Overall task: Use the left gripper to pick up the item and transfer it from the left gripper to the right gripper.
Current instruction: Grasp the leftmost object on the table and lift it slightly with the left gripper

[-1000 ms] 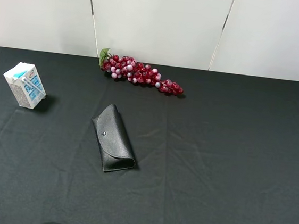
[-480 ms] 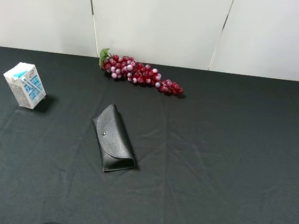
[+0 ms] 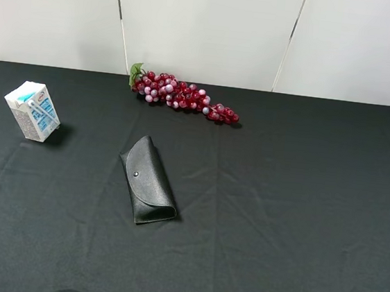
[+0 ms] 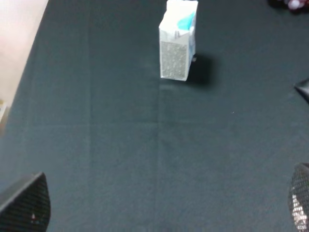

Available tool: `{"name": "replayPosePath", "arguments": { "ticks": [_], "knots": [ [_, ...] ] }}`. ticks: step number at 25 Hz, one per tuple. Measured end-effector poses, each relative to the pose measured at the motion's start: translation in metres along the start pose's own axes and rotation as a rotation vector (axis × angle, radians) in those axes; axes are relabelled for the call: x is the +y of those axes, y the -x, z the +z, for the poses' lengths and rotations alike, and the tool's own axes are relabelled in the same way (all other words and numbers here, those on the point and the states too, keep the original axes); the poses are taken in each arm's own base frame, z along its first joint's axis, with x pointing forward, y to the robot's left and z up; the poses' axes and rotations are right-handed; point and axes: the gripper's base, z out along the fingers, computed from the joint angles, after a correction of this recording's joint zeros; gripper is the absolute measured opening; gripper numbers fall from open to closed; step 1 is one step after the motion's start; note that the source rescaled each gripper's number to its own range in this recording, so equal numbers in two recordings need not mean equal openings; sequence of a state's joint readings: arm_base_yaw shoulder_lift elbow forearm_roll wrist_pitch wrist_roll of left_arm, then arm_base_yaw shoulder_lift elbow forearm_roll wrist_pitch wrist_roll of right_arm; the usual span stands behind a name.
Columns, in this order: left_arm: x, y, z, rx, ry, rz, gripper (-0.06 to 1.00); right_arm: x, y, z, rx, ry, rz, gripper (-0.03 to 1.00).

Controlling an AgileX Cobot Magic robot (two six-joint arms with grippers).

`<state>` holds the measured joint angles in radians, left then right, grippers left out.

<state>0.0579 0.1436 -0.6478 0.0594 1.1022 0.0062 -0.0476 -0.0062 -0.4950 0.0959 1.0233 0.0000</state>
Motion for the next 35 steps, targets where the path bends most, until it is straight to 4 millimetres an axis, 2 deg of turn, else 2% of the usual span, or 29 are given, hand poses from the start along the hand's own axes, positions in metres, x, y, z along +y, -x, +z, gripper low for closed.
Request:
{"name": "replayPosePath", "arguments": {
  "ticks": [1, 3, 4, 5, 9, 10, 11, 14, 16, 17, 19, 20, 25, 27, 35],
  "knots": [
    [0.002, 0.017, -0.001, 0.038, 0.016, 0.006, 1.0, 0.0, 0.0, 0.0, 0.0, 0.0, 0.0, 1.0],
    [0.003, 0.037, 0.004, 0.093, 0.025, 0.011, 1.0, 0.0, 0.0, 0.0, 0.0, 0.0, 0.0, 1.0],
    [0.003, 0.037, 0.004, 0.093, 0.025, 0.011, 1.0, 0.0, 0.0, 0.0, 0.0, 0.0, 0.0, 1.0],
    [0.003, 0.046, 0.006, 0.111, 0.024, 0.012, 1.0, 0.0, 0.0, 0.0, 0.0, 0.0, 0.0, 1.0],
    [0.003, 0.085, 0.028, 0.221, 0.023, 0.025, 1.0, 0.0, 0.0, 0.0, 0.0, 0.0, 0.0, 1.0],
    [0.003, 0.093, 0.037, 0.256, 0.022, 0.03, 1.0, 0.0, 0.0, 0.0, 0.0, 0.0, 0.0, 1.0],
    [0.003, 0.11, 0.051, 0.307, 0.018, 0.036, 1.0, 0.0, 0.0, 0.0, 0.0, 0.0, 0.0, 1.0],
    [0.002, 0.133, 0.08, 0.381, 0.015, 0.04, 1.0, 0.0, 0.0, 0.0, 0.0, 0.0, 0.0, 1.0],
    [0.002, 0.146, 0.097, 0.42, 0.014, 0.042, 1.0, 0.0, 0.0, 0.0, 0.0, 0.0, 0.0, 1.0],
    [0.002, 0.146, 0.097, 0.42, 0.014, 0.042, 1.0, 0.0, 0.0, 0.0, 0.0, 0.0, 0.0, 1.0],
    [0.002, 0.158, 0.113, 0.451, 0.013, 0.043, 1.0, 0.0, 0.0, 0.0, 0.0, 0.0, 0.0, 1.0],
    [0.002, 0.167, 0.131, 0.487, 0.012, 0.044, 1.0, 0.0, 0.0, 0.0, 0.0, 0.0, 0.0, 1.0],
    [0.001, 0.184, 0.175, 0.554, 0.009, 0.046, 1.0, 0.0, 0.0, 0.0, 0.0, 0.0, 0.0, 1.0],
    [0.001, 0.186, 0.183, 0.562, 0.009, 0.047, 1.0, 0.0, 0.0, 0.0, 0.0, 0.0, 0.0, 1.0],
    [-0.003, 0.181, 0.25, 0.639, -0.014, 0.036, 1.0, 0.0, 0.0, 0.0, 0.0, 0.0, 0.0, 1.0]
  ]
}}
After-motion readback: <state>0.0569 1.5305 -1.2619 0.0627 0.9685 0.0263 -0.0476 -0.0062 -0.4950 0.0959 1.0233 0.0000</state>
